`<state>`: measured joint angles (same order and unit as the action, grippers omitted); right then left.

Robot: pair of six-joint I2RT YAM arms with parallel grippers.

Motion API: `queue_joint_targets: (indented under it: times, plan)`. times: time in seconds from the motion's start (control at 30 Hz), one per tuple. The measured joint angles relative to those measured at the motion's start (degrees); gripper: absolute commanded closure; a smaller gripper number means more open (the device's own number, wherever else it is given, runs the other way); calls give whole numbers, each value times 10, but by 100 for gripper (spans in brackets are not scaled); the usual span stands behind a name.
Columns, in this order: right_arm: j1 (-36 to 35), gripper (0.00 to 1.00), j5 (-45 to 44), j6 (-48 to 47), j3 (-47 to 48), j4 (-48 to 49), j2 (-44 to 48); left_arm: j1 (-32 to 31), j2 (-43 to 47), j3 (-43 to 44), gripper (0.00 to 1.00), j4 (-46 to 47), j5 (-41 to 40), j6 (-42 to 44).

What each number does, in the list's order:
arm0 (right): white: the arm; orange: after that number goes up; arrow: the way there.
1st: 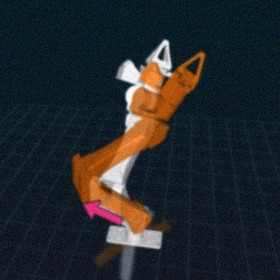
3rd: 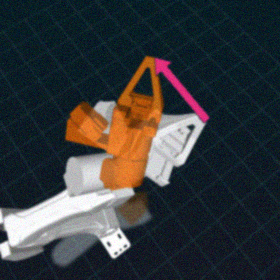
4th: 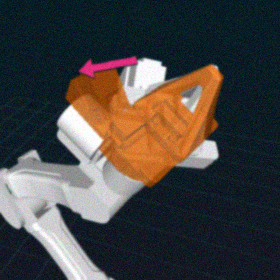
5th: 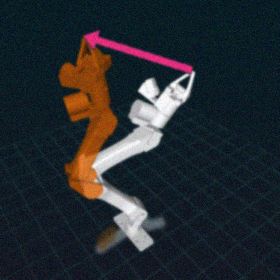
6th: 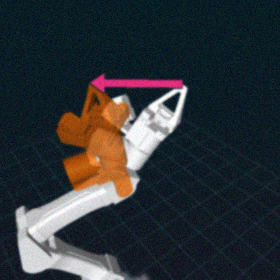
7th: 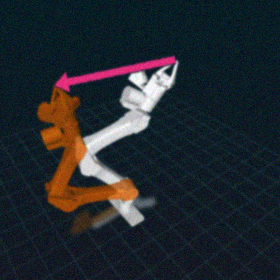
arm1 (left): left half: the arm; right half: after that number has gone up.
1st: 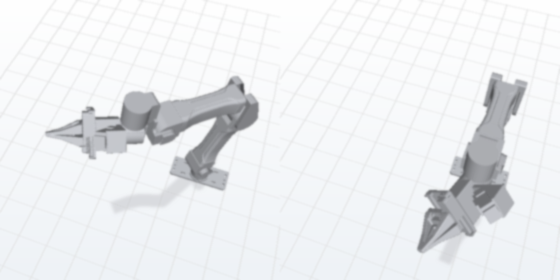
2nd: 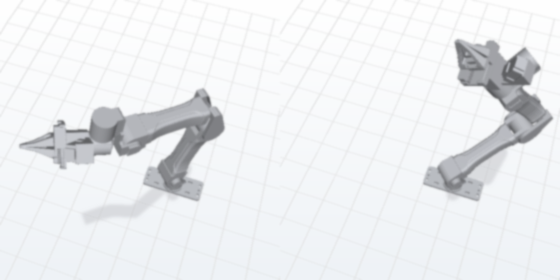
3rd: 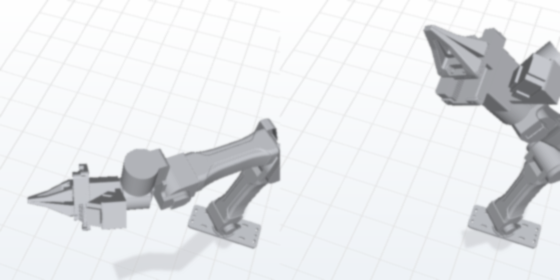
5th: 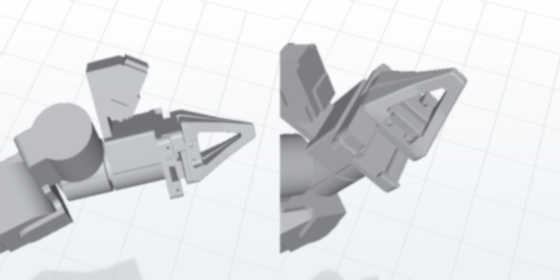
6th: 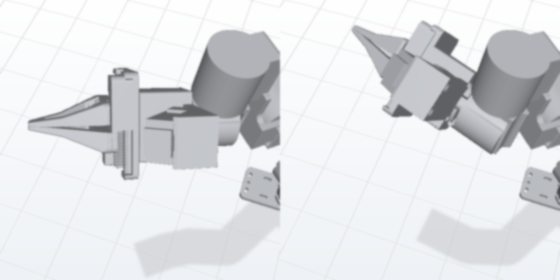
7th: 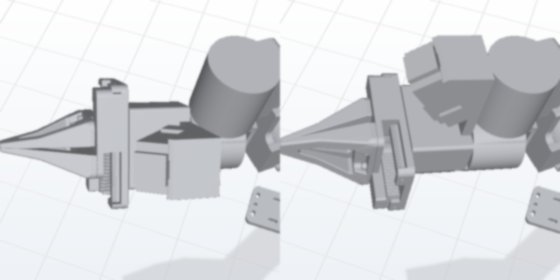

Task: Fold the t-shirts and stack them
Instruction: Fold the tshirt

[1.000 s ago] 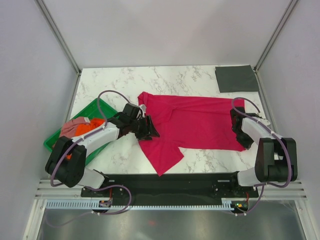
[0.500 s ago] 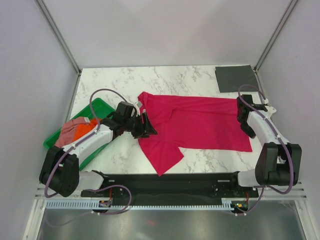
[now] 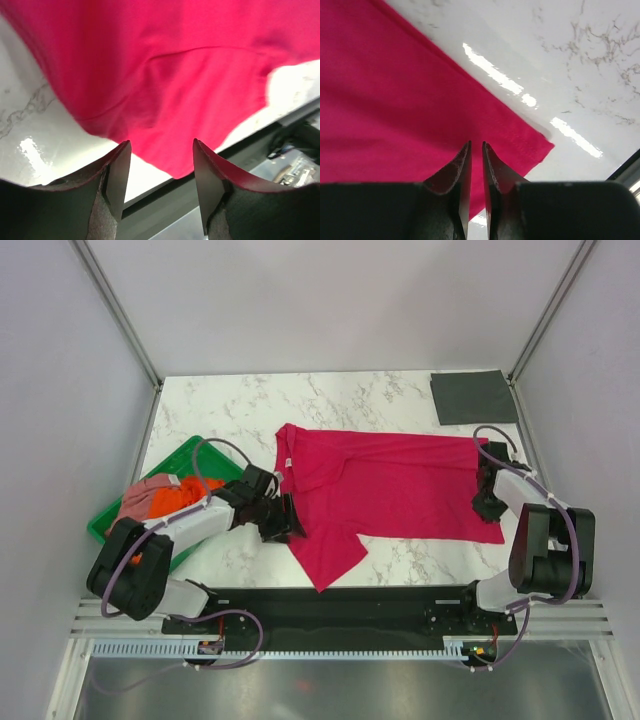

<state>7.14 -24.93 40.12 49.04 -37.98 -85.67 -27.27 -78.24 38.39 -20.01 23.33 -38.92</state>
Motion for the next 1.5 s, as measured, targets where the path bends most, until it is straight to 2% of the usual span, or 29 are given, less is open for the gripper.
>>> queue_joint_targets:
  times: [0.07,0.17,0.43,0.53,0.57,0.63,0.67,0.8,0.93,1.03,1.13,1.23,1.33,1.43,1.5]
  plan:
    - [18,79,0,-11,-26,12,0,-10,-21,-11,48,-5,-17,-1]
    - [32,79,-10,-23,-46,26,-1,-24,-36,-21,50,-5,-32,-14]
    - [37,77,-49,-36,-41,44,-16,-59,-15,-44,47,27,-57,-65]
    - [38,71,-54,-45,-32,36,-15,-63,5,-53,46,23,-61,-76]
    - [39,68,-54,-49,-25,30,-12,-64,15,-54,42,13,-68,-77]
    - [40,64,-43,-57,-5,20,3,-62,31,-43,42,-19,-73,-74]
    - [39,60,-31,-61,8,14,15,-59,36,-26,41,-48,-77,-71]
    - [4,53,43,-72,65,24,64,-18,38,85,41,-120,-98,-31]
    - [-136,49,115,-66,131,78,51,75,14,219,44,-143,-105,17]
    - [-228,45,150,-50,180,125,-10,131,-57,330,45,-145,-108,44]
    - [-296,44,175,-38,228,167,-95,155,-142,426,50,-145,-107,58]
    - [-341,47,199,-31,276,190,-178,170,-239,518,50,-150,-97,64]
    - [-372,52,221,-38,330,207,-256,184,-325,592,56,-153,-85,69]
    - [-392,54,232,-65,386,221,-313,200,-386,634,66,-152,-65,68]
    - [-402,53,245,-78,438,234,-355,216,-417,645,66,-152,-50,67]
